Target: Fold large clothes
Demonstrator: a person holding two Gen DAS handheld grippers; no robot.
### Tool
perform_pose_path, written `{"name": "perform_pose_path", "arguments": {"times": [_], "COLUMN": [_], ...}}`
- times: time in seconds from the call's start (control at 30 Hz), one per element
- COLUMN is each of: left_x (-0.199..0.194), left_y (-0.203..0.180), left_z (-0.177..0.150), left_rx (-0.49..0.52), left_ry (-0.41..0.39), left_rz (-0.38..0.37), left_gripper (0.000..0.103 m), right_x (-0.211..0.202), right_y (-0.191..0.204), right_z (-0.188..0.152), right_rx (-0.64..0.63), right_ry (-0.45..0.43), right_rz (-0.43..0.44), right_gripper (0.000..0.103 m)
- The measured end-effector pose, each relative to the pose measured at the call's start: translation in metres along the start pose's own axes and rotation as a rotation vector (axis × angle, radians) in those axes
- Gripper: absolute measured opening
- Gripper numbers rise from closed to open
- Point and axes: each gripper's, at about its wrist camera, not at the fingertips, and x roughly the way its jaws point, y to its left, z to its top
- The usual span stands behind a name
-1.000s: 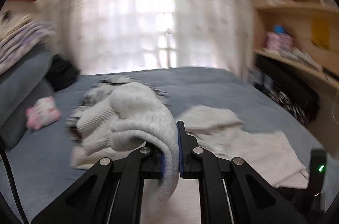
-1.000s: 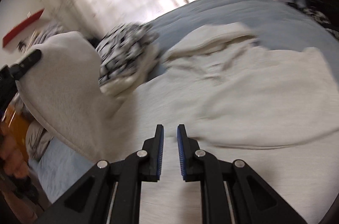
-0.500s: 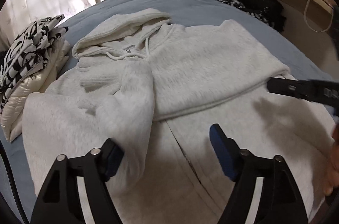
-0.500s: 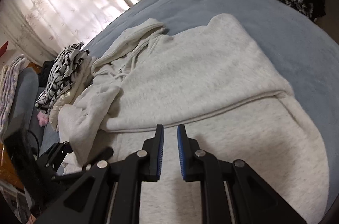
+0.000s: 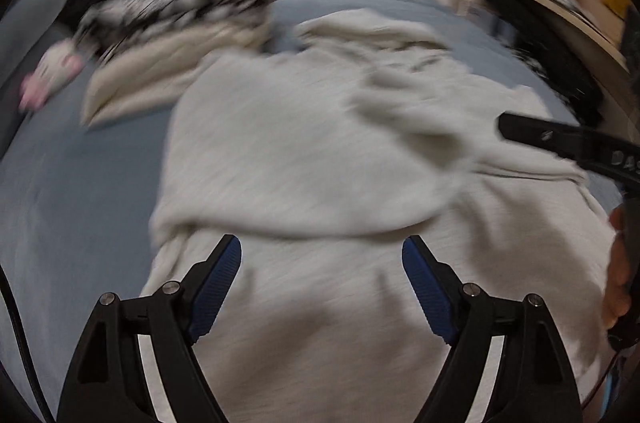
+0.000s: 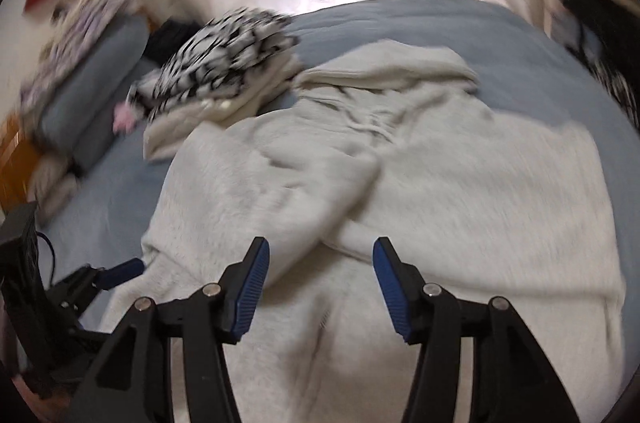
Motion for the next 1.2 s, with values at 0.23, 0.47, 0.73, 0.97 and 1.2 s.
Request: {"name": "perform_pose_path", "arguments": {"times": [0.23, 0.47, 0.73, 0.97, 1.2], "left_x": [0.014, 0.021, 0.017, 0.005, -0.019], "left_y": [0.052, 0.063, 0.053, 0.046, 0.084], "left_z": [-0.014, -0.025, -0.026, -0.024, 0.036], "left_rx": [-0.193, -0.221, -0.190, -0.135, -0.128], "left_ry": [0.065, 0.081, 0.050, 0.077, -0.002], "left_rz": [0.000, -0.020, -0.028, -0.054, -0.095], "left_gripper": [0.081, 0.081, 0.081, 0.081, 0.082], "right_x": [0.071, 0.058, -0.067, 0.012, -0.009], "right_y": [0.042, 0.060, 0.019, -0.088, -0.134], "right_z": [0.016, 0.032, 0.065, -0.023, -0.031], "right_rx": [-0.213, -0.296, -0.048, 0.288, 0.415], "right_ry": [0.155, 0.098, -0.340, 0.161, 0.107], "right_rz": [-0.147, -0.181, -0.032, -0.066, 0.041], "right_gripper": [0.054, 0.008, 0.009, 0.038, 0.043]}}
